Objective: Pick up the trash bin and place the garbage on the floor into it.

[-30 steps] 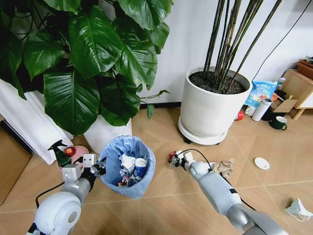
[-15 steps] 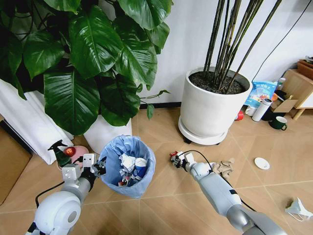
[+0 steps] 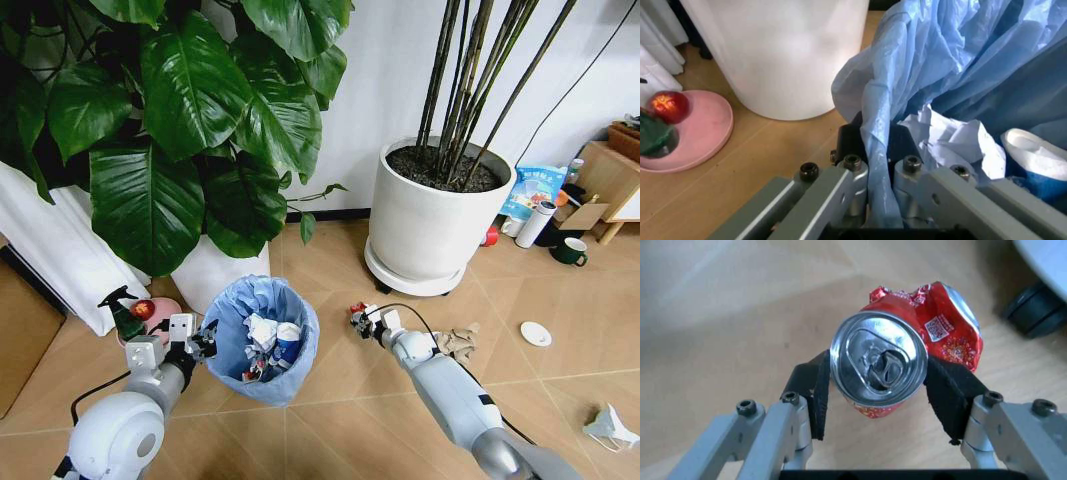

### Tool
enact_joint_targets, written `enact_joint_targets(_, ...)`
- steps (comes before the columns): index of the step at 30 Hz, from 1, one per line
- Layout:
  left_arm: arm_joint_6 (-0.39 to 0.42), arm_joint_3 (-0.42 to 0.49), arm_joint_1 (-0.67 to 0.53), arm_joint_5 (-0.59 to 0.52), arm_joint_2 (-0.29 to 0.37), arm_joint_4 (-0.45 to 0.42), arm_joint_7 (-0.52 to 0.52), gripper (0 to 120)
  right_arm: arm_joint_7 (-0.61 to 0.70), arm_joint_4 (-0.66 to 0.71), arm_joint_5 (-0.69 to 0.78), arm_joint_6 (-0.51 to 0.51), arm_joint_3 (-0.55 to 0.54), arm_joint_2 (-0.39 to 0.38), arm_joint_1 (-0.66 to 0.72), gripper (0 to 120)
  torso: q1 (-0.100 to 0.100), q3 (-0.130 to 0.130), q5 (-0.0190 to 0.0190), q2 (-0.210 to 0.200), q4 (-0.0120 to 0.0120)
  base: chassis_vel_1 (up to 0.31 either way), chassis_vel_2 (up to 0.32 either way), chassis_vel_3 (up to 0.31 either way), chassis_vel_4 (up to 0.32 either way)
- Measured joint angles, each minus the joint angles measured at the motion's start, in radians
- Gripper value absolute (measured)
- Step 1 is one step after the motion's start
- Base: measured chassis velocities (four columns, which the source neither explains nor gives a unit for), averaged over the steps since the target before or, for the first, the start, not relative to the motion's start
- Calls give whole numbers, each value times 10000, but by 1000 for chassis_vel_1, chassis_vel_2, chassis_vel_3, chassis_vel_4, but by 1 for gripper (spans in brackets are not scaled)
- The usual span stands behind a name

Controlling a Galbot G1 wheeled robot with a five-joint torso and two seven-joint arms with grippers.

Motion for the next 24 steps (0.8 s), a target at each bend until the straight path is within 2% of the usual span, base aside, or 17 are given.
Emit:
enact_joint_targets(1,0,0,0,0,0,0,0,0,0,0,0,0,0,0,0,45,0,0,0,0,0,0,0,0,0)
enact_joint_targets(4,12,50,-27,3,41,20,-8,0,84,1648,730,-327,26,-624,-490,45,0,1,-2,0,-2,0,0,0,0)
enact_joint_targets(5,12,50,-27,3,41,20,-8,0,84,1648,730,-327,26,-624,-490,45,0,1,-2,0,-2,0,0,0,0)
enact_joint_targets(9,64,227,-138,-12,154,185,-17,0,209,4038,1774,-605,-184,-1787,-968,45,-1,-1,-2,0,-1,0,0,0,0)
enact_joint_targets(10,64,227,-138,-12,154,185,-17,0,209,4038,1774,-605,-184,-1787,-968,45,-1,-1,-2,0,-1,0,0,0,0)
enact_joint_targets(13,129,397,-430,-164,242,436,-18,0,424,5945,2808,-1008,-261,-2786,-1169,45,-1,0,-4,0,-3,0,0,0,0)
enact_joint_targets(15,148,440,-505,-220,267,497,-19,0,460,6447,3041,-1108,-261,-2988,-1213,45,-1,0,0,0,-2,0,0,0,0)
enact_joint_targets(17,191,551,-699,-353,352,679,-26,0,552,7908,3747,-1427,-195,-3492,-1281,45,-1,-1,-4,0,-3,0,0,0,0)
enact_joint_targets(19,212,586,-749,-412,381,736,-30,0,576,8368,4057,-1546,-178,-3624,-1282,45,-1,-1,-5,1,-2,0,0,0,0)
enact_joint_targets(23,376,871,-1147,-634,510,1077,-177,0,853,10304,6057,-2157,-313,-4012,-1037,45,-1,-1,-3,1,1,0,0,0,0)
enact_joint_targets(24,376,871,-1147,-634,510,1077,-177,0,853,10304,6057,-2157,-313,-4012,-1037,45,-1,-1,-3,1,1,0,0,0,0)
